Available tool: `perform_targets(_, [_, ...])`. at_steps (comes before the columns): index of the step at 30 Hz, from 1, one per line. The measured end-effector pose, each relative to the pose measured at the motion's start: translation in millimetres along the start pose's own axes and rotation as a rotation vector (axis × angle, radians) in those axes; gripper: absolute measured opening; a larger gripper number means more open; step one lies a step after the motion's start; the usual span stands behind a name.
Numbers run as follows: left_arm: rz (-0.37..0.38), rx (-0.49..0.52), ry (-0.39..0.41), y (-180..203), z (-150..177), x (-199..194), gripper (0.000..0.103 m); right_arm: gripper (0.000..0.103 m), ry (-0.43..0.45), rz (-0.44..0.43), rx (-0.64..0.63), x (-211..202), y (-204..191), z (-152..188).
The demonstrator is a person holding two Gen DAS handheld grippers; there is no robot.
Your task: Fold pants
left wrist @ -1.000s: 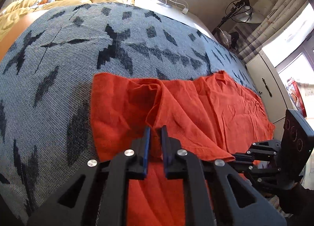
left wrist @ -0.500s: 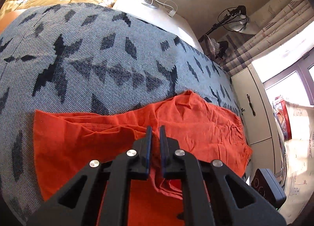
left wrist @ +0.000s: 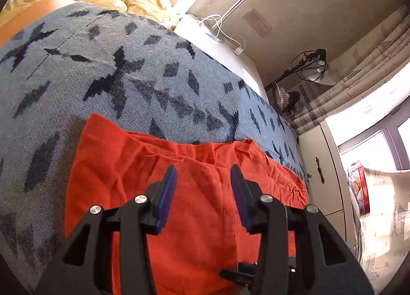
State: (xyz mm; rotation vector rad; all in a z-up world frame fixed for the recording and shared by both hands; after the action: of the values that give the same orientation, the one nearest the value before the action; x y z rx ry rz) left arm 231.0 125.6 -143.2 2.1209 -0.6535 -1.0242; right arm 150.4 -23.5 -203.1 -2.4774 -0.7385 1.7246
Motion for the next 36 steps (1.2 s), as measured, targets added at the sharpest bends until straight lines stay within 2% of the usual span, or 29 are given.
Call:
perform_targets(3, [-0.018, -0.023, 0.127, -6, 28, -44, 0.044, 0.022, -0.006, -0.006, 0.021, 0, 3, -3])
perform_targets(5, [-0.046, -0.042, 0.208, -13, 52, -74, 0.044, 0.030, -0.005, -0.007, 0.032, -2, 5, -6])
perform_targets(6, [-0.069, -0.047, 0.241, -16, 66, -88, 0.043, 0.042, 0.000, -0.014, 0.038, -3, 6, -7])
perform_targets(7, [-0.090, -0.029, 0.265, -14, 80, -98, 0.043, 0.054, 0.003, -0.032, 0.045, -4, 7, -11])
perform_targets(9, [-0.164, 0.110, 0.278, 8, 105, -107, 0.042, 0.062, 0.008, -0.050, 0.051, -5, 6, -14])
perform_targets(11, [-0.261, 0.338, 0.211, 44, 134, -95, 0.042, 0.063, 0.011, -0.038, 0.055, -4, 8, -22])
perform_targets(14, [-0.353, 0.628, 0.082, 86, 175, -52, 0.040, 0.063, -0.014, -0.103, 0.136, -3, 21, -31])
perform_targets(16, [-0.385, 0.739, 0.027, 97, 192, -23, 0.032, 0.063, -0.033, -0.125, 0.153, 0, 25, -36])
perform_targets(19, [-0.450, 0.838, -0.005, 100, 199, 6, 0.032, 0.062, -0.024, -0.094, 0.139, -1, 31, -47])
perform_targets(21, [-0.473, 0.886, -0.031, 101, 202, 22, 0.032, 0.058, -0.022, -0.093, 0.129, 1, 32, -55])
perform_targets(23, [-0.523, 0.932, -0.053, 97, 205, 36, 0.034, 0.044, -0.034, -0.079, 0.097, 8, 31, -62])
perform_targets(24, [-0.557, 0.943, -0.074, 93, 205, 42, 0.034, 0.031, -0.045, -0.073, 0.085, 11, 31, -62])
perform_targets(27, [-0.624, 0.943, -0.094, 80, 206, 52, 0.034, 0.017, -0.034, -0.079, 0.053, 10, 26, -65])
perform_targets(28, [-0.637, 0.943, -0.092, 79, 205, 53, 0.034, 0.017, -0.026, -0.091, 0.053, 8, 26, -65])
perform_targets(29, [-0.650, 0.942, -0.094, 79, 205, 54, 0.030, 0.016, -0.020, -0.101, 0.056, 6, 26, -65])
perform_targets(30, [-0.665, 0.933, -0.095, 78, 203, 54, 0.019, 0.016, -0.016, -0.106, 0.056, 4, 27, -65])
perform_targets(32, [-0.648, 0.869, -0.092, 72, 198, 53, 0.018, 0.016, -0.017, -0.112, 0.050, 3, 28, -63])
perform_targets(34, [-0.648, 0.864, -0.087, 70, 196, 53, 0.018, 0.017, -0.023, -0.118, 0.047, 4, 29, -63])
perform_targets(36, [-0.645, 0.856, -0.065, 72, 193, 49, 0.012, 0.017, -0.028, -0.114, 0.051, 6, 33, -63])
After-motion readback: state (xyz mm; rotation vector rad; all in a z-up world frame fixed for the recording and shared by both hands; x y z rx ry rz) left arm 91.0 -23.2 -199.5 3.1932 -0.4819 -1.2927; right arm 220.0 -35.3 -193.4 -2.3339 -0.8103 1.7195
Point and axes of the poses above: each gripper's, at about its wrist camera, not at the fingertips, and x roughly the way its jaws point, y to its right, z to its underside, the point moved 7 cm from there along x, roughly the way its jaws point, and after that the axes turned 15 degrees about z, right-handed, at the moved point
